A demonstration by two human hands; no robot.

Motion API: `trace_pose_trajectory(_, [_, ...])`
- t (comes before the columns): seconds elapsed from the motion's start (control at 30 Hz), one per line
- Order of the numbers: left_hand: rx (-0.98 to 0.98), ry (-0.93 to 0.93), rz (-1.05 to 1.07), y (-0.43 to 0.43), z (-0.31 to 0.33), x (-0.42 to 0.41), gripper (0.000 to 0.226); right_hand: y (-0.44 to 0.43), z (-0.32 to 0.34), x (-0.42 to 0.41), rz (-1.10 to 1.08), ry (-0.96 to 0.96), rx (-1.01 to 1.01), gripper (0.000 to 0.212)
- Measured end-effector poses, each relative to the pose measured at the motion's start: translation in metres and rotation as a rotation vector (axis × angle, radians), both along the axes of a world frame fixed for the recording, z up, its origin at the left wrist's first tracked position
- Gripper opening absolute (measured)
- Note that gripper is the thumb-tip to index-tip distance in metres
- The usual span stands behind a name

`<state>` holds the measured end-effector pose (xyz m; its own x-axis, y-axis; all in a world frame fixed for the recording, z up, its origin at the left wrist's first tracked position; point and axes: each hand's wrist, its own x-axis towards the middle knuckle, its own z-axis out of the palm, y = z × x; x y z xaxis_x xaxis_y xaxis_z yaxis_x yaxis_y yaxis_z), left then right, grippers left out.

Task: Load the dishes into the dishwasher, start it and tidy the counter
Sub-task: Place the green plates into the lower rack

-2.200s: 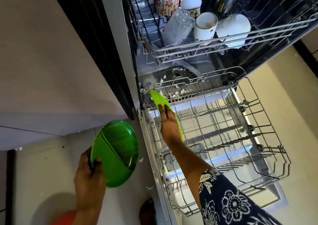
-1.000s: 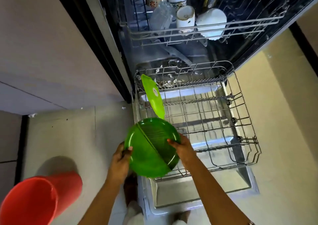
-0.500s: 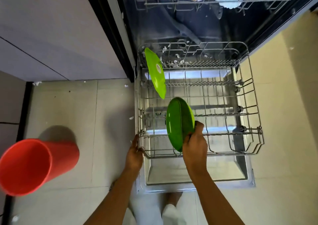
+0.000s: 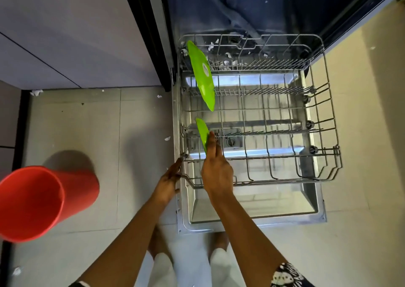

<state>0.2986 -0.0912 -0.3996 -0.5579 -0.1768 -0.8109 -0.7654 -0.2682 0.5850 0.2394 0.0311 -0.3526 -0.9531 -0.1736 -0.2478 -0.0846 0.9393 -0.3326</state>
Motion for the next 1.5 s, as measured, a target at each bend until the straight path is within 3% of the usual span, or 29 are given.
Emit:
trace_pose_trajectory(0.2, [0.049, -0.005, -0.087, -0.013, 0.0, -0.001, 0.049, -0.002, -0.002, 0.0, -0.053, -0.225, 0.012, 0.076])
trace_pose_trajectory(0.37, [0.057, -0.025, -0.084, -0.017, -0.001, -0.006, 0.043, 0.014, 0.016, -0.009, -0.2, -0.168, -0.041, 0.062])
trace_pose_trajectory(0.57, [0.112, -0.028, -0.07, -0.021, 0.002, -0.005, 0.043, 0.018, 0.027, -0.011, -0.365, -0.135, -0.088, 0.063])
trace_pose_trajectory(0.73, [0.146, -0.038, -0.108, -0.027, 0.001, -0.005, 0.042, -0.009, 0.008, -0.002, -0.221, -0.193, 0.004, 0.065])
trace_pose_trajectory(0.9, [0.191, -0.045, -0.12, -0.033, 0.001, -0.006, 0.04, -0.041, -0.02, 0.007, -0.03, -0.094, 0.014, 0.071])
trace_pose_trajectory(1.1, [0.272, -0.067, -0.111, -0.045, -0.003, -0.008, 0.037, -0.036, -0.049, -0.005, 0.028, -0.315, -0.044, 0.089])
trace_pose_trajectory(1.3, [0.056, 0.218, 0.007, -0.045, 0.009, -0.034, 0.041, -0.018, -0.067, -0.006, 0.104, -0.478, -0.001, 0.118])
trace_pose_trajectory(1.5, [0.005, 0.276, -0.056, -0.034, 0.011, -0.064, 0.051, 0.005, -0.069, 0.002, 0.178, -0.417, -0.018, 0.099])
